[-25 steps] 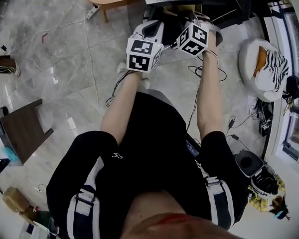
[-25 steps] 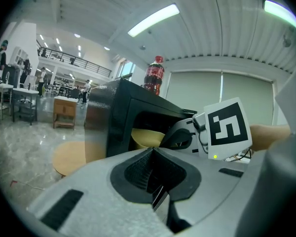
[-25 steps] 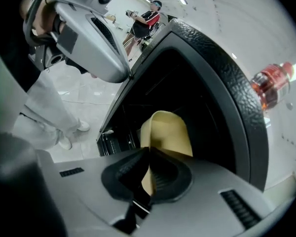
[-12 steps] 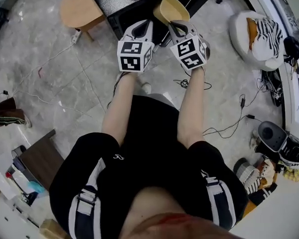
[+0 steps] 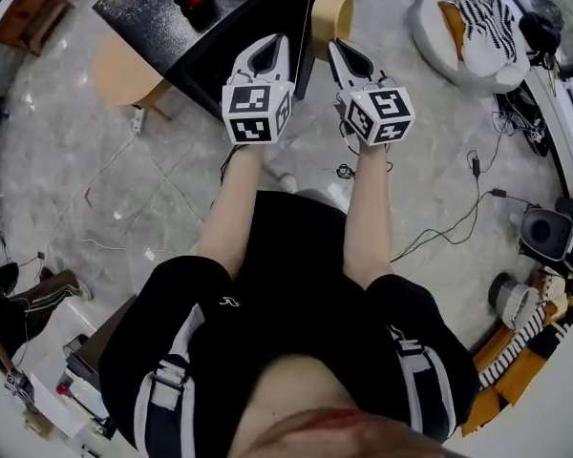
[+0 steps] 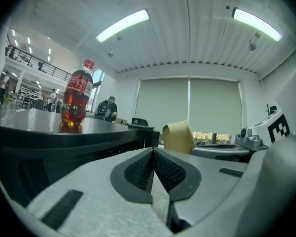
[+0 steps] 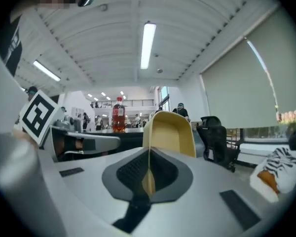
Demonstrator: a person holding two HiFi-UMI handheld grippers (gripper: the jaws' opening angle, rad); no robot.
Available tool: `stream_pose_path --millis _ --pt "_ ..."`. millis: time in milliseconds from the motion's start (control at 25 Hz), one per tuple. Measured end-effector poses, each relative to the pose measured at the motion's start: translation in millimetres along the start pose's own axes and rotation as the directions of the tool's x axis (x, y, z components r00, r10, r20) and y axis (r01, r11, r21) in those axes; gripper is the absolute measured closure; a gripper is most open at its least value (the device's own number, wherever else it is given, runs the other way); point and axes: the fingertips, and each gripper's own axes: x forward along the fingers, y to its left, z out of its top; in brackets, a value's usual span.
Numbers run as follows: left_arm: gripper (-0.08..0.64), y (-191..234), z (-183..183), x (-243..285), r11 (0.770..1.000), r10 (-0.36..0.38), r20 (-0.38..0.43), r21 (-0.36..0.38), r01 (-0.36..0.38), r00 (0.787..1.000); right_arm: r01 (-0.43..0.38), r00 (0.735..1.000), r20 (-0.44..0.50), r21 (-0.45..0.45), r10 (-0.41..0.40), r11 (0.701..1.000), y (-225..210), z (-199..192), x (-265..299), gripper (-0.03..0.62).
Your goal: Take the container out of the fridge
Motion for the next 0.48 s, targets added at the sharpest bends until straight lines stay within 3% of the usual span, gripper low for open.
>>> stream_pose_path --millis 200,480 --pt "0.552 -14 23 1 1.000 -0.016 0.047 0.022 0.015 0.999 0.088 0.990 0.096 0.191 -0.107 0.978 -28 17 -24 0.578" --pt "0.552 -25 26 -1 0.998 -0.041 0.042 0.041 0.040 0.998 0.140 0.977 0.128 0.203 -0.168 0.969 -38 20 -42 0.578"
